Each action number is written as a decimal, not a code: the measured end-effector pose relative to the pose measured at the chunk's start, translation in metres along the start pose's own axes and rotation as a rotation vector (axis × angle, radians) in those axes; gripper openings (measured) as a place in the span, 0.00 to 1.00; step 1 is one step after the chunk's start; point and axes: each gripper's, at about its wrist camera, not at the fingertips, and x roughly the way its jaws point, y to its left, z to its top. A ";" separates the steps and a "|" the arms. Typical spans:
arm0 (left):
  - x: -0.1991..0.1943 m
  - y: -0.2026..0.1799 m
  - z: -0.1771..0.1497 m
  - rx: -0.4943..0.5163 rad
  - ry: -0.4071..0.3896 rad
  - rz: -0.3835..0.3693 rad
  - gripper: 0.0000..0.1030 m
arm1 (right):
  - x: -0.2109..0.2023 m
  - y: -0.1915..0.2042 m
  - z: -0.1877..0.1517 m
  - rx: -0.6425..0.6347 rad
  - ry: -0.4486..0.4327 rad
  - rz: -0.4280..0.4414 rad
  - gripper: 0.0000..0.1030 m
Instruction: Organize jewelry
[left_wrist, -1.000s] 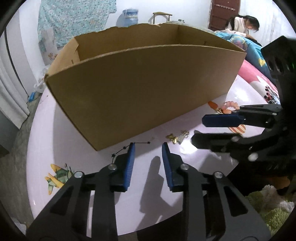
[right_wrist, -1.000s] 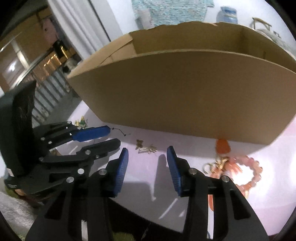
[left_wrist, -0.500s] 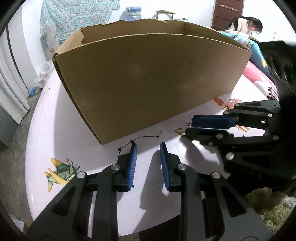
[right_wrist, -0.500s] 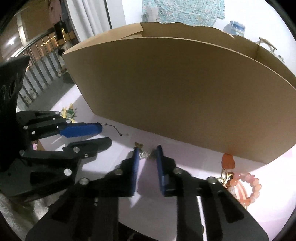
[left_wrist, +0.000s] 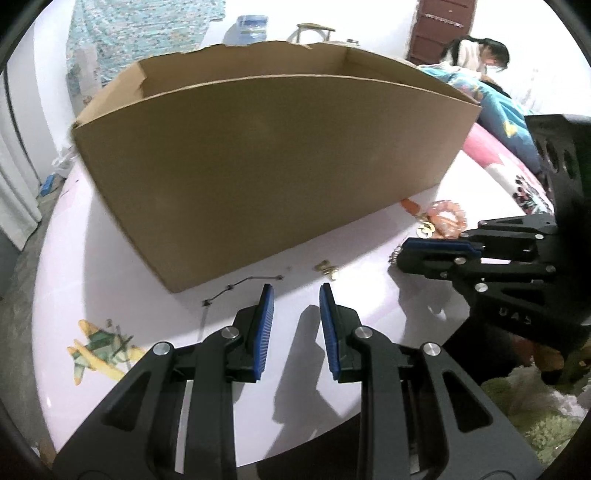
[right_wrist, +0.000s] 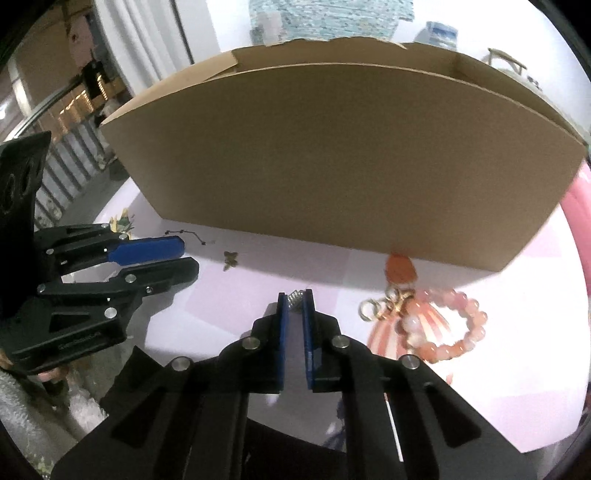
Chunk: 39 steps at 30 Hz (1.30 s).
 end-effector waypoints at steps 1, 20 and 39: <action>0.002 -0.002 0.002 0.009 0.002 -0.005 0.24 | -0.001 -0.002 -0.001 0.012 -0.001 0.006 0.08; 0.018 -0.028 0.015 0.131 -0.001 0.053 0.22 | -0.004 -0.009 -0.004 0.043 -0.021 0.038 0.08; 0.017 -0.030 0.013 0.150 -0.011 0.046 0.10 | -0.003 -0.009 -0.001 0.051 -0.022 0.040 0.08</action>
